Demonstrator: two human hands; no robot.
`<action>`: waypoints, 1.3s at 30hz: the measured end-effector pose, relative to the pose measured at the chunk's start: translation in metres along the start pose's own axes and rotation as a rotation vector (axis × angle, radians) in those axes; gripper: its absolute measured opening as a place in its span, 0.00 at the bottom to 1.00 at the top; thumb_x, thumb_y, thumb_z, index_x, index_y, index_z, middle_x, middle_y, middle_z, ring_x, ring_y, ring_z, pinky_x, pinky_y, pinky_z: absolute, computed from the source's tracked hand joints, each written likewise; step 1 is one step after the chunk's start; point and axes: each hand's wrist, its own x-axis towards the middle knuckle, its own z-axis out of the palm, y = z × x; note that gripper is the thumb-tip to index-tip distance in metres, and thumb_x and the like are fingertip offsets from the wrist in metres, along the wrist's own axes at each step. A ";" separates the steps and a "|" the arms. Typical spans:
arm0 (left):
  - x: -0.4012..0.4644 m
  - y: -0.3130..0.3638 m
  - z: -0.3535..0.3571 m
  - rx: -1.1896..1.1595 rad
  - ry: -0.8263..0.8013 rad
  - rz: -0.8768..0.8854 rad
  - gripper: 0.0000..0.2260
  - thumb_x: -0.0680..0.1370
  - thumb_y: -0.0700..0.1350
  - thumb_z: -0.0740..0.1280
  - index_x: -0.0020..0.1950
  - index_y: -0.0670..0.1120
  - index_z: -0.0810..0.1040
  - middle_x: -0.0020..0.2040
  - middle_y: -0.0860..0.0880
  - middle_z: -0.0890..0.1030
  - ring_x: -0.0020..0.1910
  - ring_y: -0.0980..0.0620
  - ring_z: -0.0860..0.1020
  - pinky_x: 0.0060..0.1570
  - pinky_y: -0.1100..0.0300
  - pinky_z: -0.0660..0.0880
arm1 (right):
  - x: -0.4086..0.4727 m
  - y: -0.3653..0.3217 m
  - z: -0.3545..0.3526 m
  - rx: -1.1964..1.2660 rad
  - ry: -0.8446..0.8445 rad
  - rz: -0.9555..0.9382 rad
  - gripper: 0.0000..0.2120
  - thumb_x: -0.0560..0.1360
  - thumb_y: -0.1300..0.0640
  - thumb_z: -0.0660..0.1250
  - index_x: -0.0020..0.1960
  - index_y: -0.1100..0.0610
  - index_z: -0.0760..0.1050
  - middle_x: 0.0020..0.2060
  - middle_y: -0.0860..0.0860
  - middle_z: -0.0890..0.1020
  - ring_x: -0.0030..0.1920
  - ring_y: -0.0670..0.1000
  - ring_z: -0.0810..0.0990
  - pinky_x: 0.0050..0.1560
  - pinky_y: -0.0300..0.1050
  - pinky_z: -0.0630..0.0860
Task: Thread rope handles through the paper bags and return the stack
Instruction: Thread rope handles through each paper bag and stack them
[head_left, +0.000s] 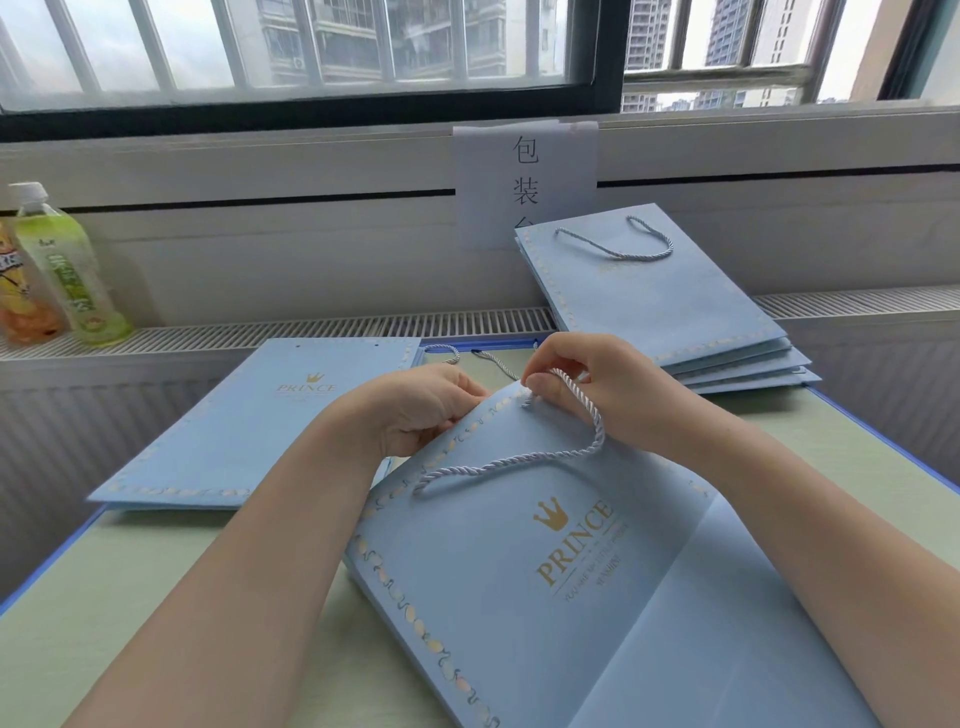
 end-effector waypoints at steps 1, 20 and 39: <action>0.001 -0.002 0.000 0.017 0.021 -0.001 0.08 0.79 0.40 0.63 0.48 0.35 0.78 0.31 0.44 0.80 0.23 0.53 0.77 0.23 0.66 0.74 | 0.000 0.000 0.000 0.009 0.001 0.006 0.03 0.76 0.59 0.67 0.43 0.53 0.77 0.37 0.43 0.79 0.38 0.40 0.75 0.41 0.30 0.70; -0.006 0.005 -0.007 0.612 0.372 0.176 0.18 0.80 0.52 0.61 0.45 0.36 0.74 0.39 0.46 0.73 0.39 0.50 0.70 0.39 0.58 0.64 | -0.001 -0.008 -0.030 0.438 0.298 0.001 0.11 0.68 0.63 0.61 0.37 0.51 0.78 0.38 0.44 0.81 0.44 0.44 0.76 0.51 0.42 0.72; 0.001 -0.007 -0.017 0.785 1.323 0.324 0.13 0.81 0.49 0.56 0.52 0.41 0.75 0.46 0.43 0.77 0.56 0.40 0.70 0.49 0.51 0.63 | -0.004 0.001 -0.044 0.223 0.025 0.407 0.17 0.78 0.48 0.63 0.44 0.61 0.78 0.38 0.55 0.81 0.36 0.51 0.79 0.43 0.48 0.75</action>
